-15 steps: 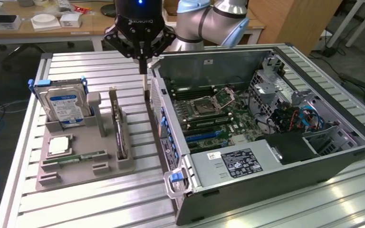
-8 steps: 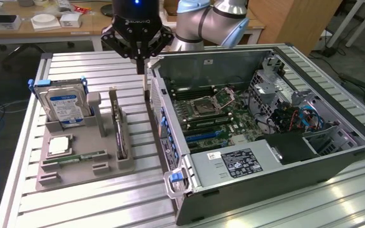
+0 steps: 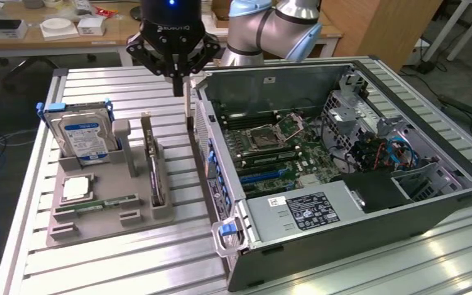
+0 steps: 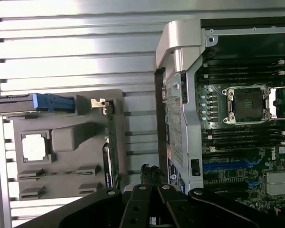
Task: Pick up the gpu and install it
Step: 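Reach for the gpu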
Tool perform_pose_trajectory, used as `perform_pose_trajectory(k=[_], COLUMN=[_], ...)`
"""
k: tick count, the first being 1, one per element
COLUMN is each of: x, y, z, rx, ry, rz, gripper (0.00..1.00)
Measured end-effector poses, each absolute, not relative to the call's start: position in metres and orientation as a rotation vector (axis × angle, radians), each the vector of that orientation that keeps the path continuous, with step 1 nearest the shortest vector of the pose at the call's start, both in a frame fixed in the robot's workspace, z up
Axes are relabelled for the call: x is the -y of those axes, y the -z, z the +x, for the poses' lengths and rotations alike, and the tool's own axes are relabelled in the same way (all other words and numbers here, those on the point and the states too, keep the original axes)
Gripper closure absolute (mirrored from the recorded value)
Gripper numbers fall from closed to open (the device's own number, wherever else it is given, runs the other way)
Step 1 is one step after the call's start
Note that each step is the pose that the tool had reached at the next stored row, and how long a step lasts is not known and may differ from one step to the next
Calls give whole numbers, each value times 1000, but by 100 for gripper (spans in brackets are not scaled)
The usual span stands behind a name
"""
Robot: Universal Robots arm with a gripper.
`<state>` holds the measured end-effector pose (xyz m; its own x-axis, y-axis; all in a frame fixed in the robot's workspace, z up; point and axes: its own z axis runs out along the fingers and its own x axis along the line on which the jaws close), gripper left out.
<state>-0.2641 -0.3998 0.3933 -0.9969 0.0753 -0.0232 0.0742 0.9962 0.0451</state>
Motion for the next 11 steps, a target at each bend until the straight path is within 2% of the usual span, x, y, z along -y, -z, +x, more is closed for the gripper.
perform_pose_trajectory(k=[11], x=[400], y=[-393], z=[-273], rx=[-3114], ry=[-69], rz=[117], gripper=[90])
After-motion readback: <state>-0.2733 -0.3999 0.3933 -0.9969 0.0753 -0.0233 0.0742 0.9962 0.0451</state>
